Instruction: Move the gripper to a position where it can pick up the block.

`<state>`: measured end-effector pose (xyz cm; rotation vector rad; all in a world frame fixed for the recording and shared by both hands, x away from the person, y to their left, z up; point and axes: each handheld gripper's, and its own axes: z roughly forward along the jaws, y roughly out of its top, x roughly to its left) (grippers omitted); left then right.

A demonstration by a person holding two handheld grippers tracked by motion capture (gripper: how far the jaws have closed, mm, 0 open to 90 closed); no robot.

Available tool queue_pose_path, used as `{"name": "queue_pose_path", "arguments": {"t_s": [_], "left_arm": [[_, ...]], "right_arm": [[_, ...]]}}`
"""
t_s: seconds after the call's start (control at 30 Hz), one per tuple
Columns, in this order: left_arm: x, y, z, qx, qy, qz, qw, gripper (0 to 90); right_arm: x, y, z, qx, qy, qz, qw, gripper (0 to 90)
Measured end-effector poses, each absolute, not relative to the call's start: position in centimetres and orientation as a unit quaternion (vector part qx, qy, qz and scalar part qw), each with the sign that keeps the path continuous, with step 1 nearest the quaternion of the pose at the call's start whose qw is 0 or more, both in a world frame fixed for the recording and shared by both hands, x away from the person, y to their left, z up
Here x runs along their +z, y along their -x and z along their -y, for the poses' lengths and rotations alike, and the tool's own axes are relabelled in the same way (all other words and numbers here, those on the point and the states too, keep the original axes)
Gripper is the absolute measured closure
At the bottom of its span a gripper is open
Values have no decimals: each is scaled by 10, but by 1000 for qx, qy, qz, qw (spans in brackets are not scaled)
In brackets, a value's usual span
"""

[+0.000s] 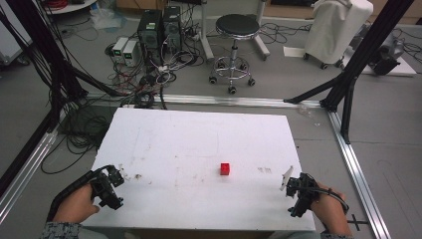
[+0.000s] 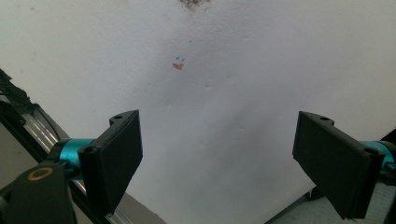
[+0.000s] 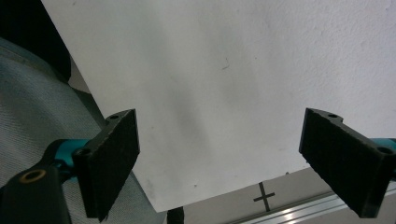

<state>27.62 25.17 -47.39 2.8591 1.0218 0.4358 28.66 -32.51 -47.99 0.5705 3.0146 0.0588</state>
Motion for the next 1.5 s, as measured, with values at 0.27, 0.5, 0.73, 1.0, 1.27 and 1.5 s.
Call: {"name": "queue_pose_path", "arguments": {"t_s": [0.27, 0.5, 0.73, 1.0, 1.27, 1.5], "left_arm": [[-471, -280, -251, 157, -926, -340, 37, 190], [-469, -279, -252, 171, -926, -334, 37, 194], [-466, -277, -253, 174, -926, -333, 43, 194], [-466, -277, -252, 173, -929, -324, 41, 195], [-466, -278, -251, 172, -930, -321, 42, 195], [-466, -278, -251, 173, -931, -318, 44, 199]], "right_arm": [[-480, -288, 325, 21, -189, -981, 42, 116], [-486, -291, 327, 20, -195, -980, 37, 116], [-487, -298, 326, 21, -190, -981, 38, 116], [-466, -317, 317, 32, -183, -982, 40, 116], [-442, -342, 302, 23, -166, -985, 40, 116], [-417, -363, 278, 16, -143, -988, 52, 116]]}}
